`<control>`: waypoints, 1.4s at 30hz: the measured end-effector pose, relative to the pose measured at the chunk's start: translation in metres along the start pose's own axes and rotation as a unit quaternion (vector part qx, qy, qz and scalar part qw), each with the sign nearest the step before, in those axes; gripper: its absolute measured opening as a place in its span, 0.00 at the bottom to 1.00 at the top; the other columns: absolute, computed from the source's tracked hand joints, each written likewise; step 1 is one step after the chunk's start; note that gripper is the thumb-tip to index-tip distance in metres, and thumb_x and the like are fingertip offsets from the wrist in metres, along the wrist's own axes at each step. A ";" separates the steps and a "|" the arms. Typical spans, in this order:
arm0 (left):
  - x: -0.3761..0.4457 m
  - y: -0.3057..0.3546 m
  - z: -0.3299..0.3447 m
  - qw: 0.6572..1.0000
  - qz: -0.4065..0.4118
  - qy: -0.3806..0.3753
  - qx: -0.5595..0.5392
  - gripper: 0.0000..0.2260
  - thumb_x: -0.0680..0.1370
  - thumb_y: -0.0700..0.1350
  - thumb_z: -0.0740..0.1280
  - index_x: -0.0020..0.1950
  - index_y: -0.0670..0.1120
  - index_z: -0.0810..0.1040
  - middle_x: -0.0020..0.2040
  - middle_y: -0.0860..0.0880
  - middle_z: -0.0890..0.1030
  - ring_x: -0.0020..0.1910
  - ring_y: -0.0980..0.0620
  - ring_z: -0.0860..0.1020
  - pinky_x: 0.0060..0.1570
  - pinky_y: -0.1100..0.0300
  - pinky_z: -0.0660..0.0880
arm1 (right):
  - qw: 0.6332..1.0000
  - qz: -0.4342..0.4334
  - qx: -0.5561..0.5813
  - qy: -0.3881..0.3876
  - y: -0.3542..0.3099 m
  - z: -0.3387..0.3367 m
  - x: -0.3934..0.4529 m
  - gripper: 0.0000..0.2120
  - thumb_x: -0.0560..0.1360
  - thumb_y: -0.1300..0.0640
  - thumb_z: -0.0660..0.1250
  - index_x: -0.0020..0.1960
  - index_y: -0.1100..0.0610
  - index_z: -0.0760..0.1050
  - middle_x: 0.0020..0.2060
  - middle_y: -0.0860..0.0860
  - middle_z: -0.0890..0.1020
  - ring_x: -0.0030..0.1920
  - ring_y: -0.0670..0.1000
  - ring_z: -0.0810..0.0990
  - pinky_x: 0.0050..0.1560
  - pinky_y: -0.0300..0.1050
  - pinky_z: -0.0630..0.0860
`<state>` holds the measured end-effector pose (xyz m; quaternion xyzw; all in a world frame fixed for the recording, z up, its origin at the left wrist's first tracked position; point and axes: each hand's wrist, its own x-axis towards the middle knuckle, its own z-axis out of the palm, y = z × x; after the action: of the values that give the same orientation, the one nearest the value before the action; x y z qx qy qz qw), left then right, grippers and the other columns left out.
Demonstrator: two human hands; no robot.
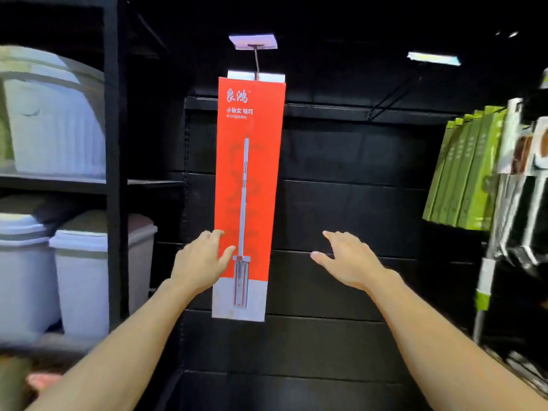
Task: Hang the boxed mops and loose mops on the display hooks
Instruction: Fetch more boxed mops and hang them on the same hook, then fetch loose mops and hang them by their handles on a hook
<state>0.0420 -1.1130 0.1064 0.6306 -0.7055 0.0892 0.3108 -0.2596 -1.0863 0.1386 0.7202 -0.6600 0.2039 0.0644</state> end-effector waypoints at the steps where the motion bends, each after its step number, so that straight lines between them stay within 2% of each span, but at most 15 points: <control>1: -0.019 0.016 -0.001 0.998 0.027 -0.024 0.042 0.25 0.85 0.61 0.58 0.78 0.50 0.68 0.70 0.47 0.76 0.65 0.42 0.79 0.58 0.46 0.76 | 0.999 0.009 -0.042 -0.022 0.017 0.002 -0.023 0.36 0.82 0.34 0.55 0.84 0.53 0.55 0.81 0.56 0.64 0.81 0.58 0.59 0.79 0.57 0.60; 4: -0.070 0.071 0.010 0.975 0.141 -0.107 0.133 0.26 0.85 0.61 0.57 0.79 0.48 0.67 0.72 0.46 0.75 0.68 0.43 0.77 0.62 0.47 0.75 | 0.990 0.029 -0.117 -0.074 0.061 0.004 -0.092 0.37 0.82 0.33 0.53 0.83 0.54 0.55 0.81 0.60 0.62 0.82 0.61 0.56 0.80 0.58 0.57; 8: -0.132 0.162 0.051 0.933 0.241 -0.222 0.146 0.31 0.85 0.65 0.55 0.82 0.48 0.62 0.77 0.45 0.70 0.75 0.42 0.70 0.69 0.45 0.70 | 0.978 0.044 -0.164 -0.120 0.116 0.001 -0.180 0.36 0.82 0.32 0.53 0.82 0.53 0.58 0.79 0.60 0.64 0.80 0.62 0.60 0.79 0.59 0.60; 11: -0.170 0.229 0.089 0.903 0.310 -0.261 0.144 0.33 0.84 0.67 0.53 0.83 0.48 0.61 0.80 0.44 0.68 0.79 0.42 0.65 0.75 0.42 0.66 | 0.967 0.091 -0.179 -0.156 0.165 0.001 -0.244 0.37 0.81 0.31 0.53 0.82 0.52 0.58 0.79 0.60 0.63 0.79 0.62 0.61 0.78 0.60 0.60; 16: -0.213 0.338 0.131 0.854 0.417 -0.276 0.141 0.34 0.84 0.68 0.49 0.84 0.48 0.60 0.81 0.44 0.66 0.81 0.42 0.63 0.78 0.41 0.61 | 0.936 0.218 -0.180 -0.208 0.248 -0.011 -0.353 0.38 0.81 0.31 0.52 0.81 0.54 0.59 0.79 0.62 0.63 0.79 0.63 0.60 0.78 0.60 0.60; 22: -0.261 0.496 0.181 0.795 0.528 -0.283 0.094 0.36 0.83 0.70 0.47 0.83 0.49 0.62 0.80 0.44 0.68 0.79 0.41 0.66 0.75 0.42 0.65 | 0.872 0.378 -0.177 -0.254 0.355 -0.048 -0.474 0.39 0.82 0.30 0.50 0.84 0.53 0.54 0.80 0.61 0.60 0.78 0.64 0.61 0.77 0.62 0.61; 28: -0.318 0.671 0.235 0.733 0.618 -0.281 0.043 0.36 0.83 0.70 0.47 0.85 0.49 0.58 0.81 0.43 0.65 0.79 0.41 0.64 0.76 0.42 0.64 | 0.807 0.513 -0.170 -0.237 0.469 -0.100 -0.572 0.36 0.82 0.32 0.53 0.82 0.54 0.59 0.79 0.61 0.63 0.76 0.64 0.64 0.75 0.60 0.64; 33: -0.349 0.808 0.276 0.685 0.677 -0.268 0.025 0.38 0.83 0.71 0.46 0.85 0.48 0.58 0.81 0.43 0.66 0.79 0.41 0.65 0.76 0.42 0.64 | 0.756 0.590 -0.188 -0.210 0.551 -0.137 -0.632 0.36 0.81 0.31 0.54 0.80 0.53 0.63 0.75 0.61 0.69 0.74 0.63 0.68 0.73 0.58 0.67; 38: -0.380 0.923 0.291 0.643 0.719 -0.264 -0.002 0.36 0.83 0.70 0.48 0.84 0.49 0.60 0.80 0.44 0.67 0.79 0.41 0.65 0.76 0.42 0.65 | 0.711 0.647 -0.183 -0.207 0.616 -0.171 -0.683 0.36 0.82 0.32 0.53 0.81 0.53 0.61 0.77 0.61 0.67 0.76 0.63 0.66 0.74 0.57 0.66; 42: -0.412 0.999 0.310 0.614 0.742 -0.268 -0.021 0.35 0.83 0.71 0.49 0.83 0.50 0.62 0.79 0.45 0.68 0.78 0.42 0.66 0.74 0.41 0.66 | 0.688 0.678 -0.176 -0.189 0.667 -0.186 -0.714 0.36 0.82 0.31 0.53 0.81 0.54 0.60 0.77 0.61 0.67 0.76 0.63 0.66 0.75 0.58 0.66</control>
<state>-0.9989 -0.7417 -0.0998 -0.1189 -0.9863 0.1018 -0.0513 -0.9820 -0.4394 -0.0806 0.0749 -0.9906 -0.0679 -0.0918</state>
